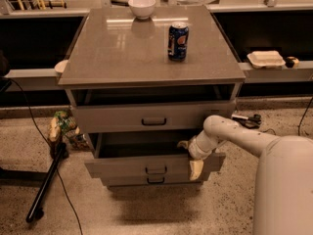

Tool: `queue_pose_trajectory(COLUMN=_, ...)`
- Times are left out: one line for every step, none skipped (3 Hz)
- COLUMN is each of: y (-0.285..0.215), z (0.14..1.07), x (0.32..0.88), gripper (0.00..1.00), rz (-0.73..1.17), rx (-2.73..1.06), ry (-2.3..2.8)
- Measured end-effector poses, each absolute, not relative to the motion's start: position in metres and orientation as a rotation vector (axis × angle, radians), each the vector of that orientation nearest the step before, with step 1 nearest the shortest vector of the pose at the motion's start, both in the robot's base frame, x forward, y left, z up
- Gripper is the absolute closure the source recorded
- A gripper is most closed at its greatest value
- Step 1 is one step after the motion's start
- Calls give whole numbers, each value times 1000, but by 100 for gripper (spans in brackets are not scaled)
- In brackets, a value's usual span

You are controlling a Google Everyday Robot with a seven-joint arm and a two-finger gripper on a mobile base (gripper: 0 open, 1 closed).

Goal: Open middle drawer

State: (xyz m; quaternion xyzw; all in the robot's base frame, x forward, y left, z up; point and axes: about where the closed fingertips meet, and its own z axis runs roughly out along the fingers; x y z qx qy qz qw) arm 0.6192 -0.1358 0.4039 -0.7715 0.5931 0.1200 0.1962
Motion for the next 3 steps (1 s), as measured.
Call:
queue_pose_trajectory(y=-132, z=403, x=603, gripper=0, rz=380, rx=-2204, ry=1701)
queue_pose_trajectory(y=-133, z=404, x=576, gripper=0, rz=446, rx=-2230, ry=1809)
queue_pose_trajectory(y=-140, z=401, x=546, gripper=0, rz=517, rx=-2216, ry=1926)
